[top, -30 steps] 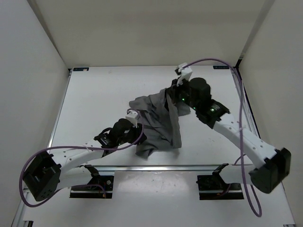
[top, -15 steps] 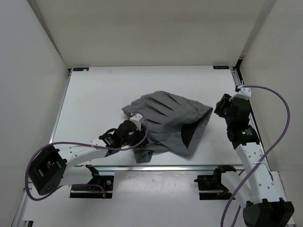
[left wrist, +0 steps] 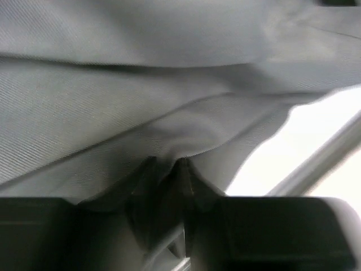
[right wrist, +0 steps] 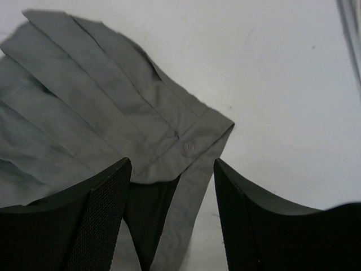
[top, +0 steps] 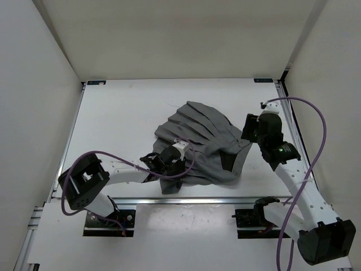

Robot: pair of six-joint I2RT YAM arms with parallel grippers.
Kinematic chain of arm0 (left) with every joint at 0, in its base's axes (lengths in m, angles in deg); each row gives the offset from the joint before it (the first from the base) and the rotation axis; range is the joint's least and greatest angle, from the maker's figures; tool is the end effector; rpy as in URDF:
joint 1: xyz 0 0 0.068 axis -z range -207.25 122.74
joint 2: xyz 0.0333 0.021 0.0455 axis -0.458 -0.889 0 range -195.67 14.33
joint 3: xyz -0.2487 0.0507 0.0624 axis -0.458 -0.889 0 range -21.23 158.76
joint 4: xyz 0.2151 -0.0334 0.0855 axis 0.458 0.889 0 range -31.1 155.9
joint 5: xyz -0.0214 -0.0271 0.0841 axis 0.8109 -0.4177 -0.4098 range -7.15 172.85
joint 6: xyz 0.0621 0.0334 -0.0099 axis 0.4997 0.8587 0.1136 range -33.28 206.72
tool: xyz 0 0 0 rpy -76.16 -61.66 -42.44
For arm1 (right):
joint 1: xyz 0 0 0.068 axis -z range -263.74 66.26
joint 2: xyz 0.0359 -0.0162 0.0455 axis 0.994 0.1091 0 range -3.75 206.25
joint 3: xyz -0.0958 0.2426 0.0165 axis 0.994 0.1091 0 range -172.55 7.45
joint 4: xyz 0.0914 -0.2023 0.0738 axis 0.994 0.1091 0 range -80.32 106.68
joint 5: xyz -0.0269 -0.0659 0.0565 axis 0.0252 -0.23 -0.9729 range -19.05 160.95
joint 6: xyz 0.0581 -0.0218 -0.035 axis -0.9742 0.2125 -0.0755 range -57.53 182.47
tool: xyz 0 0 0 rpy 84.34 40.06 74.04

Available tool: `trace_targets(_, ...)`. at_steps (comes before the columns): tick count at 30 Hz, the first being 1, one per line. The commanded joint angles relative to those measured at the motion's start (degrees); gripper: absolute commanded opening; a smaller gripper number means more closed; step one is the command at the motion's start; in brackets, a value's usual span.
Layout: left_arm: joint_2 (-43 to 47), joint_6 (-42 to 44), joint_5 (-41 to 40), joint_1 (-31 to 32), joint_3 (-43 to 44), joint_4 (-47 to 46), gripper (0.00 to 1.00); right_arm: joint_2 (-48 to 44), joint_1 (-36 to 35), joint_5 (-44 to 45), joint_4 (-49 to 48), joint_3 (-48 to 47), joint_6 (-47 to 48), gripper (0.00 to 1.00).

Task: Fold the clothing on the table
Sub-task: Flatten the skirt out

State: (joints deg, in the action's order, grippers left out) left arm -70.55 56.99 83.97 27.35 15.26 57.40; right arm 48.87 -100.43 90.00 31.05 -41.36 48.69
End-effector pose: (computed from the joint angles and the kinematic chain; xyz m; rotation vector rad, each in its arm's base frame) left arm 0.1589 -0.2257 0.1468 0.5503 2.4501 -0.6840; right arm 0.1998 0.0399 0.3044 0.1600 1.9782 0.0097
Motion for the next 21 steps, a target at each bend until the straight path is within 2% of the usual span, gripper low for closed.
trace_targets(1,-2.82,-0.93,-4.36,0.76,2.09,1.49,0.24,-1.29,1.57,-5.86,-2.02,2.40,-1.60,0.65)
trace_targets(2,-4.14,-1.37,-6.12,-0.11,2.62,3.41,0.20,-1.21,0.96,-5.78,-2.73,2.59,-1.69,0.65)
trace_targets(4,-6.33,-2.25,-9.28,-0.29,3.67,6.67,0.01,-1.47,0.69,-4.73,-2.12,2.76,-1.08,0.65)
trace_targets(11,-11.18,-2.35,-22.72,-4.50,8.86,17.12,0.00,-2.88,1.92,-5.51,-1.16,4.52,-0.37,0.64)
trace_targets(17,-10.48,1.61,-23.10,-15.30,13.69,18.11,0.00,-2.09,2.45,-9.91,-0.27,6.45,-0.46,0.64)
trace_targets(21,-13.89,5.65,-24.76,-18.57,23.07,20.64,0.00,1.33,-1.06,-10.96,0.60,6.72,-0.81,0.63)
